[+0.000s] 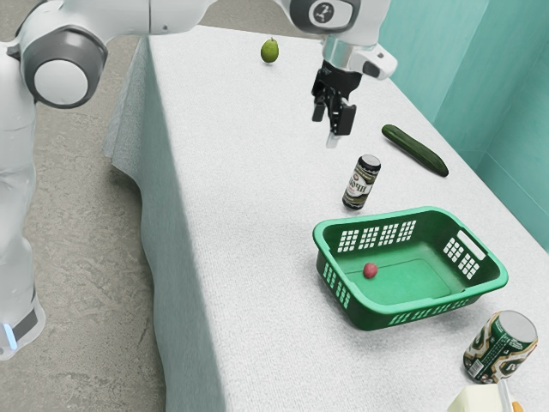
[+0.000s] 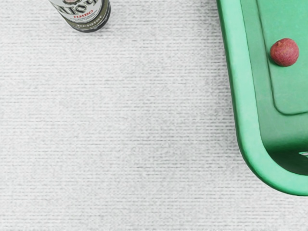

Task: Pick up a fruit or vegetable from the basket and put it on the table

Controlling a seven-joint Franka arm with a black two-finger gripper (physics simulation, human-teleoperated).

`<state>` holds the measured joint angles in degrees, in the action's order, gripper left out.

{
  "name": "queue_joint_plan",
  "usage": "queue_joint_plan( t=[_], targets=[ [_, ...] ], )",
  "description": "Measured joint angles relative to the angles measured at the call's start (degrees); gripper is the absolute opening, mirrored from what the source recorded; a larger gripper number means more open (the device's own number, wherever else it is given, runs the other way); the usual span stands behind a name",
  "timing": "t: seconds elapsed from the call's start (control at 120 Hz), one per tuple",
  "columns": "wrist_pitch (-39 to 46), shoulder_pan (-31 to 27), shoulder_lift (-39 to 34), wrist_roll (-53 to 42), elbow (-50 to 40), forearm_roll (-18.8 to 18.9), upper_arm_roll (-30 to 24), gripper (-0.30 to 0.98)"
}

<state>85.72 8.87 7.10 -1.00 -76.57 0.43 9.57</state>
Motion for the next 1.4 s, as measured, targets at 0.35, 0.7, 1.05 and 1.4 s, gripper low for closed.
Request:
queue_joint_plan(
  t=[0.35, 0.7, 1.05, 1.4],
  targets=[
    [-0.97, -0.01, 0.30, -1.34, 0.09, -0.17, 0.23, 0.69],
    [3.69, 0.75, 2.10, -22.78, 2.57, -1.65, -8.78, 0.68],
    [3.20, 0.39, 20.09, -43.95, 15.35, 1.32, -16.41, 0.68],
    [3.00, 0.22, 29.52, -56.78, 21.43, 1.75, -16.51, 0.68]
  ],
)
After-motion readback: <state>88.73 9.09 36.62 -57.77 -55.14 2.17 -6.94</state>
